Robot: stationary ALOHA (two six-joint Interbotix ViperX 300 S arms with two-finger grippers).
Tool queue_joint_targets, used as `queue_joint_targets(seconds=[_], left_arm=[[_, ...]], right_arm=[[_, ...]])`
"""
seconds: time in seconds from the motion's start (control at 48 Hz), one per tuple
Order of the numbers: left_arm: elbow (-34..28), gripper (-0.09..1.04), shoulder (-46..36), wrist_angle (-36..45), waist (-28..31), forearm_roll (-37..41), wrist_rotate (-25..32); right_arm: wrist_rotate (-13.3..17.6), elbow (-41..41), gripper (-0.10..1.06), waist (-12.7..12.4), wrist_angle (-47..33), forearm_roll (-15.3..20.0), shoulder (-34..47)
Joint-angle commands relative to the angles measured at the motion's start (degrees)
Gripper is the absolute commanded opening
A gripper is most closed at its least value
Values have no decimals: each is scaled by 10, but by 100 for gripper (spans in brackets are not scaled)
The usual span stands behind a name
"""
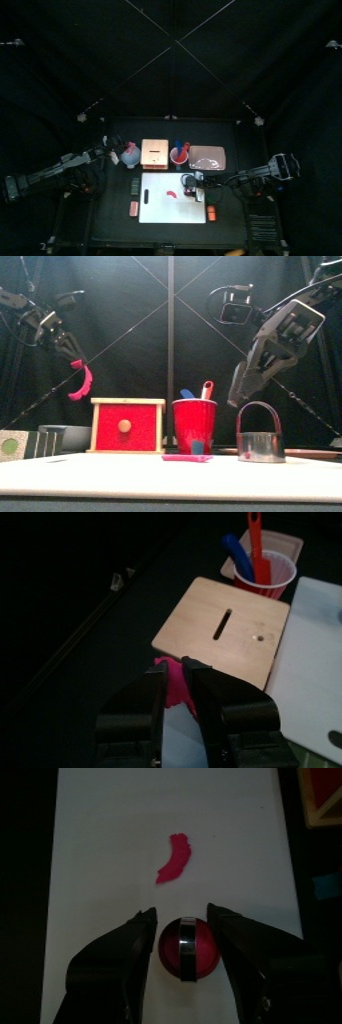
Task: Get the cutter from the drawer then cut the dough then place the extra dough in the bowl
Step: Place the extra dough in the bowl
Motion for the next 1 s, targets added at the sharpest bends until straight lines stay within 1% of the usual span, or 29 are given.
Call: queue_joint_targets(seconds=[0.021,0.208,0.312,0.5,0.854,1.0], left_arm=[[-1,62,34,-20,2,-1,0],[1,62,98,-38,2,-1,0],[3,63,114,-33,5,1,1],[16,65,118,-37,9,5,0],[16,81,118,-50,9,4,-1],[16,83,118,-56,6,3,-1]], right_arm=[[0,-10,82,-1,-2,1,-8],[0,-9,82,0,-2,3,-6],[0,-10,82,2,-2,3,-6],[0,-11,82,3,-2,4,-6],[0,-11,82,2,-2,4,-6],[0,-11,82,2,-2,4,-6]])
